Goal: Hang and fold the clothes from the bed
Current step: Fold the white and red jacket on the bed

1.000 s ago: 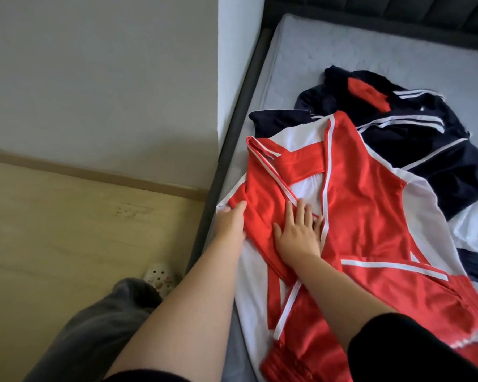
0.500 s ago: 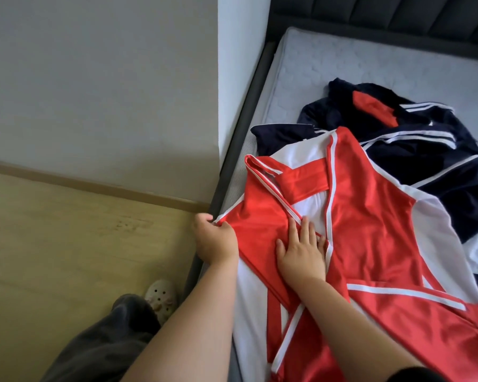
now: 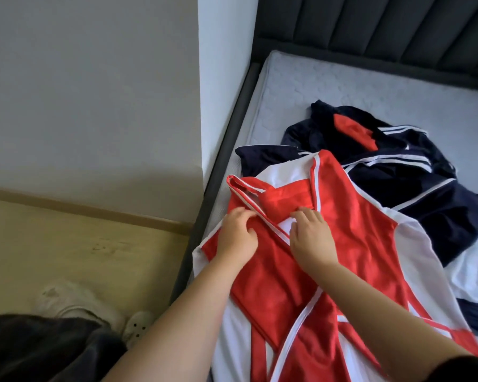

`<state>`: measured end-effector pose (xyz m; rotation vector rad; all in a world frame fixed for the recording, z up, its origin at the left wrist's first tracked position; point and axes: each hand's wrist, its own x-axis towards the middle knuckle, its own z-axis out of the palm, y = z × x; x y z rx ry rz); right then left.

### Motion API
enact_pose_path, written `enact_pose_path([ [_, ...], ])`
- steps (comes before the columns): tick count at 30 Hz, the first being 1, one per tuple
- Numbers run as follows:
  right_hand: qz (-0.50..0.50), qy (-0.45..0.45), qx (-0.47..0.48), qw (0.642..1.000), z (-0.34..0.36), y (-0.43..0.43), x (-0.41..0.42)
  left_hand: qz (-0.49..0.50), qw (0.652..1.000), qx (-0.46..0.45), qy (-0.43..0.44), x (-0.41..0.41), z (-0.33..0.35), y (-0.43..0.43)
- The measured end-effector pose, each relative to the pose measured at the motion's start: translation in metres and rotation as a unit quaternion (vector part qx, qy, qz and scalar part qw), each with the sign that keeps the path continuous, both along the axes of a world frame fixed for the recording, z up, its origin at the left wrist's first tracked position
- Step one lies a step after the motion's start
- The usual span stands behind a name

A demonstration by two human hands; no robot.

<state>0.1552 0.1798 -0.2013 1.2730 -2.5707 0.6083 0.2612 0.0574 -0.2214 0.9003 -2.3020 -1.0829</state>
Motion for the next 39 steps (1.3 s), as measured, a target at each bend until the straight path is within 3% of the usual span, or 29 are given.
enact_pose_path([
  [3,-0.054,0.01,-0.028,0.998,0.014,-0.02,-0.038,0.12,0.99,0.073,0.027,-0.019,0.008,-0.033],
  [7,-0.121,0.001,-0.085,0.989,0.035,-0.049,-0.096,0.071,0.98,0.183,0.018,-0.049,0.01,-0.064],
  [11,-0.163,-0.144,-0.049,0.975,0.046,-0.067,-0.146,0.135,0.956,0.26,0.025,-0.065,0.005,-0.084],
  [13,-0.185,-0.231,-0.011,0.955,0.048,-0.071,-0.162,0.144,0.928,0.341,0.039,-0.068,0.006,-0.092],
  [15,-0.182,-0.257,0.019,0.949,0.05,-0.069,-0.169,0.127,0.901,0.41,0.058,-0.07,0.012,-0.097],
  [21,-0.151,-0.239,-0.046,0.958,0.077,-0.048,-0.168,0.122,0.952,0.271,0.068,-0.073,0.05,-0.089],
  [25,-0.152,-0.178,-0.087,0.968,0.089,-0.007,-0.153,0.118,0.985,0.087,0.092,-0.054,0.075,-0.045],
  [29,-0.13,-0.079,-0.126,0.98,0.072,0.053,-0.126,0.081,0.985,-0.05,0.145,-0.011,0.073,0.014],
  [31,-0.144,-0.077,-0.177,0.971,0.054,0.086,-0.107,0.05,0.982,-0.107,0.146,0.015,0.061,0.039],
  [33,-0.163,-0.11,-0.206,0.959,0.033,0.116,-0.089,-0.038,0.991,-0.082,0.097,0.038,0.046,0.059],
  [36,-0.209,-0.226,-0.154,0.939,-0.001,0.156,-0.076,-0.15,0.987,-0.007,-0.055,0.062,0.02,0.077],
  [39,-0.265,-0.389,-0.137,0.872,-0.023,0.181,-0.074,-0.02,0.996,0.037,-0.083,0.071,0.0,0.082],
])
